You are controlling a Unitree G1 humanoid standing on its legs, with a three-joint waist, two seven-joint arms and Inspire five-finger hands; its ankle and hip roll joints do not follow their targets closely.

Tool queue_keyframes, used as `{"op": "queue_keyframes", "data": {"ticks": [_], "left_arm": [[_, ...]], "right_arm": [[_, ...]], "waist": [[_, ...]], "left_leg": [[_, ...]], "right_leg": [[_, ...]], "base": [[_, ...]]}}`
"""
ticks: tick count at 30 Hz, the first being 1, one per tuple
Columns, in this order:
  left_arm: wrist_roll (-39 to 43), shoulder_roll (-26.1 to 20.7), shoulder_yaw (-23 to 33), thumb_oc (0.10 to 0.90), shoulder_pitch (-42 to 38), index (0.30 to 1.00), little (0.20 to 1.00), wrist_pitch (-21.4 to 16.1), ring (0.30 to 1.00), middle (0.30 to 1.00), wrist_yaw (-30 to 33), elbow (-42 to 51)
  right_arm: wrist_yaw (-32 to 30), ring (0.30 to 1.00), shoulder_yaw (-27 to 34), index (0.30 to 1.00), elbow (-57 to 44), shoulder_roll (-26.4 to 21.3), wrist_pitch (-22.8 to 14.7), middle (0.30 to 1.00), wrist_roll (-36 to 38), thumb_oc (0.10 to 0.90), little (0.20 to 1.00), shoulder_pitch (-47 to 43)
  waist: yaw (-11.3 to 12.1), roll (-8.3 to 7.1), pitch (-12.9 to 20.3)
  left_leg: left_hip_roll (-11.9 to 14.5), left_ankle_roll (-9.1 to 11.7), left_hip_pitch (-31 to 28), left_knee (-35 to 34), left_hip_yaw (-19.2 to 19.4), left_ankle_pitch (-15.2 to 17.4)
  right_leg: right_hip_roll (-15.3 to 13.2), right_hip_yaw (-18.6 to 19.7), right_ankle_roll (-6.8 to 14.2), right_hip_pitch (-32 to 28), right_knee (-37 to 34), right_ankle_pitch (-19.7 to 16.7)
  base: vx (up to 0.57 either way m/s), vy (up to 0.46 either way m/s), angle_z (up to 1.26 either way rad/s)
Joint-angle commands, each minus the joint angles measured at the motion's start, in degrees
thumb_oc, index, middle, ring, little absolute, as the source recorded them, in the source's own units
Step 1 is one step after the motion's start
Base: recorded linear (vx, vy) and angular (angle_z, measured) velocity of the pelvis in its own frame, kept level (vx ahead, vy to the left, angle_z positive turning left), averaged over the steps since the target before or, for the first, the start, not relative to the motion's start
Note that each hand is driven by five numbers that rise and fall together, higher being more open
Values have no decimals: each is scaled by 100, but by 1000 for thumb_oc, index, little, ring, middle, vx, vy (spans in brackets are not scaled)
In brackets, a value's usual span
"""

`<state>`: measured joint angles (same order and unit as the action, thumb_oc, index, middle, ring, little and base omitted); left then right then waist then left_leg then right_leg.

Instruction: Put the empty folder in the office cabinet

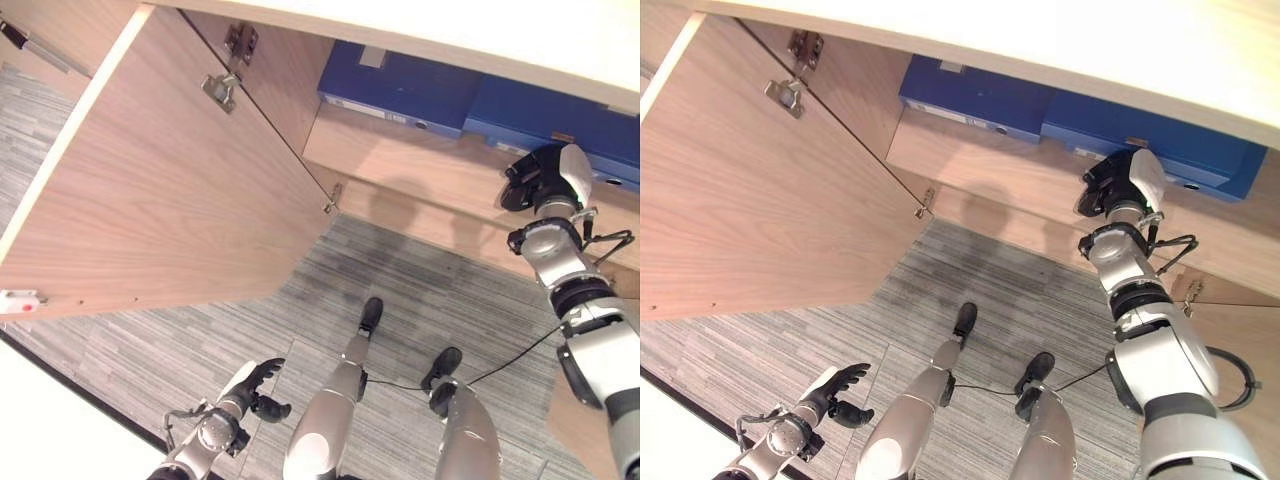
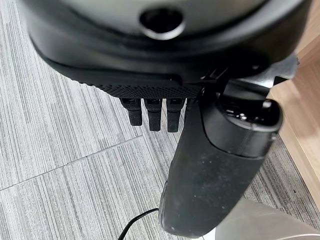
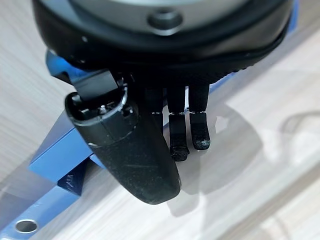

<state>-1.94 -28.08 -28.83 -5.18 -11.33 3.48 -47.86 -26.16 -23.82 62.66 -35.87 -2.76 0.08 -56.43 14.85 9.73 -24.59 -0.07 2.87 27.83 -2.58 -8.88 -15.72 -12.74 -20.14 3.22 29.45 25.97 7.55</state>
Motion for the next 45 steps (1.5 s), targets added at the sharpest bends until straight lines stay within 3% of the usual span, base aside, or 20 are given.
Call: {"op": "queue_keyframes", "data": {"ticks": [1, 14, 27, 33, 36, 37, 40, 41, 42, 45], "left_arm": [[68, -243, -10, 800, 336, 900, 900, -26, 900, 900, 104, -179], [88, -281, -28, 800, 428, 900, 900, -44, 900, 900, 52, -189], [49, -211, 1, 800, 446, 900, 900, -46, 900, 900, 18, -185], [-72, 45, 260, 800, 449, 900, 900, 43, 900, 900, 51, -366], [-375, 260, 529, 800, 484, 900, 900, 139, 900, 900, -17, -620], [-377, 255, 522, 800, 486, 900, 900, 138, 900, 900, -17, -619], [-582, 402, 699, 800, 562, 900, 900, 190, 900, 900, -25, -725], [-639, 419, 734, 800, 650, 900, 900, 177, 900, 900, -37, -674], [-687, 451, 755, 800, 724, 900, 900, 177, 900, 900, -59, -637], [-688, 535, 844, 800, 783, 900, 900, 223, 900, 900, -93, -720]], "right_arm": [[-188, 300, 3, 300, -169, -381, -306, 300, 38, 400, 300, -84], [-157, 300, -13, 300, 184, -979, -268, 300, 98, 400, 300, -299], [-153, 300, 11, 300, -48, -1063, -330, 300, 94, 400, 300, -182], [-195, 300, 652, 300, -1654, -461, -566, 300, 56, 400, 300, 1337], [20, 300, 1073, 300, -2566, 142, -707, 300, -109, 400, 300, 2912], [21, 300, 1088, 300, -2586, 143, -699, 300, -114, 400, 300, 2933], [278, 300, 1292, 300, -3152, 526, -723, 300, -302, 400, 300, 4031], [365, 446, 1282, 446, -3244, 616, -709, 446, -383, 497, 446, 4278], [487, 900, 1232, 900, -3342, 772, -694, 900, -394, 800, 900, 4470], [869, 900, 989, 900, -3536, 1063, -736, 900, -326, 800, 900, 4832]], "waist": [[65, -244, 248], [-7, -172, 252], [-87, -150, 289], [-275, -340, 354], [-508, -581, 495], [-502, -577, 505], [-715, -765, 697], [-765, -806, 770], [-818, -856, 833], [-899, -928, 907]], "left_leg": [[254, 166, -299, 61, -126, 864], [262, 184, -280, 98, 18, 864], [284, 184, -342, 95, 56, 883], [296, 161, -445, 151, 86, 980], [330, 144, -675, 183, 143, 1123], [327, 137, -655, 184, 137, 1094], [358, 128, -944, 183, 248, 1205], [365, 128, -1043, 182, 297, 1232], [381, 124, -1208, 163, 381, 1255], [490, 96, -1616, 149, 594, 1304]], "right_leg": [[-288, 251, 645, -595, -843, -456], [-278, 416, 625, -540, -889, -481], [-255, 471, 627, -552, -881, -483], [-248, 476, 640, -724, -975, -518], [-253, 470, 674, -1052, -1214, -618], [-249, 462, 676, -1054, -1254, -669], [-260, 500, 723, -1416, -1543, -764], [-274, 499, 759, -1545, -1643, -824], [-254, 493, 783, -1692, -1738, -866], [-230, 504, 794, -1841, -1575, -865]], "base": [[0, 0, 0], [-2, 7, -3], [-1, 0, -3], [0, 0, 0], [66, -4, -1], [73, 26, -2], [103, 35, -9], [116, 55, -16], [94, 68, -16], [35, 59, -38]]}}
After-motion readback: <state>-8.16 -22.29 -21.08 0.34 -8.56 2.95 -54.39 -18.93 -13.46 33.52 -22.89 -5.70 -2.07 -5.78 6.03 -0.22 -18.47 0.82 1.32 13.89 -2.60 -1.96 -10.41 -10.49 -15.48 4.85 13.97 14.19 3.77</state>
